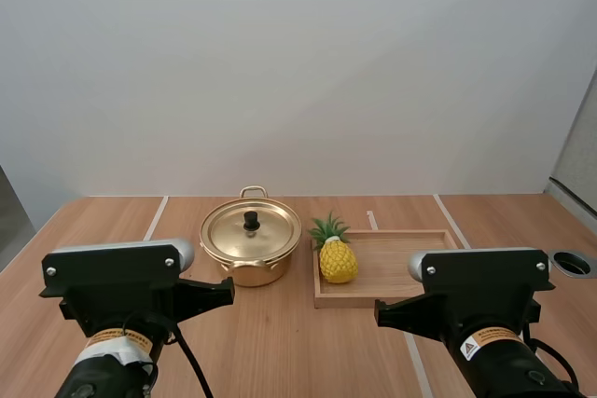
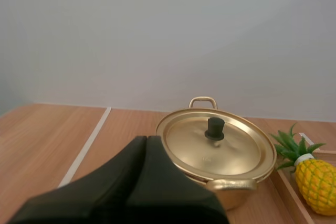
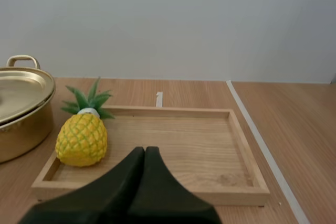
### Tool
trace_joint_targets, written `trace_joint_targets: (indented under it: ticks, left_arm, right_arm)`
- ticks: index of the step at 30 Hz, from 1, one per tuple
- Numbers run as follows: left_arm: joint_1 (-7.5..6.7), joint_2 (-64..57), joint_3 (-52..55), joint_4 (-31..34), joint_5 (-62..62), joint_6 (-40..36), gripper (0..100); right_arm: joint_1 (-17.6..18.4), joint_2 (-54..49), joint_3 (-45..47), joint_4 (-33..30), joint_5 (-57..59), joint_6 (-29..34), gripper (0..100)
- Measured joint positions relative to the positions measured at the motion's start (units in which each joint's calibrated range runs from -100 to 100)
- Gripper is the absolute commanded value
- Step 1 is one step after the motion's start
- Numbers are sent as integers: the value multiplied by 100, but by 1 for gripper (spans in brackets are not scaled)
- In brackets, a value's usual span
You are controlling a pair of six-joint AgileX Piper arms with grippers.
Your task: Open the pot, put the grape inside, and close it
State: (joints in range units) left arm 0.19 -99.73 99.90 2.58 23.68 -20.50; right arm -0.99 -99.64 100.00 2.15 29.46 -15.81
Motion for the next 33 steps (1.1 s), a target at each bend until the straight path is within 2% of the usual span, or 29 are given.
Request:
trace_joint_targets:
  ticks: [8,33]
  left_arm:
    - [0,0,0,0,762,-12,0]
    - [20,0,0,0,762,-4,0]
  right_arm:
    - [-10,0,0,0,144,118,0]
    - [-10,0,0,0,164,137,0]
